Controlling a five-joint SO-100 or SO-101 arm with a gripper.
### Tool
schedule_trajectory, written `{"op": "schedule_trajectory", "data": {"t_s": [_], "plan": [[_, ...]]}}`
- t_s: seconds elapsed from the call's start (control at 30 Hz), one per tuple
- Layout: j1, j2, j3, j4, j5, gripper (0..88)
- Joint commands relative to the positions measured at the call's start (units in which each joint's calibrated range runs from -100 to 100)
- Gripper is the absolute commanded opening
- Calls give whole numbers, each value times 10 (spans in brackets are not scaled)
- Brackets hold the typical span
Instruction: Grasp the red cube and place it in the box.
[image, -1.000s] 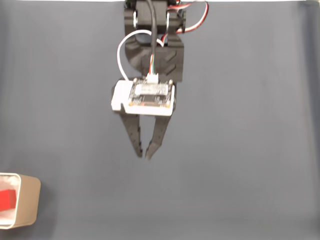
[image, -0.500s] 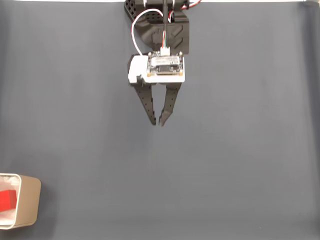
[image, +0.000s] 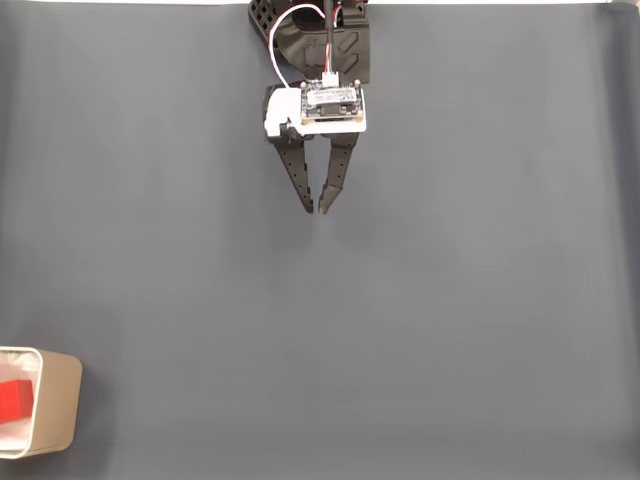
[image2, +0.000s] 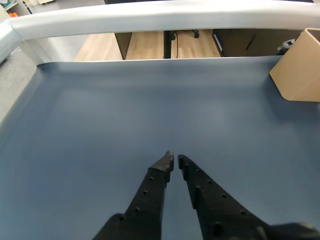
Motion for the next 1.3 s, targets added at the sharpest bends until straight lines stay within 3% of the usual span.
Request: {"op": "schedule_trajectory", "data": {"t_s": [0.0,0.23,0.73,1.27], "plan": [[-4,-54,32,-6,7,0],[-4,-133,114,16,12,0],[5,-212,117,229,-18,0],[-4,-240,117,393,2,0]]}}
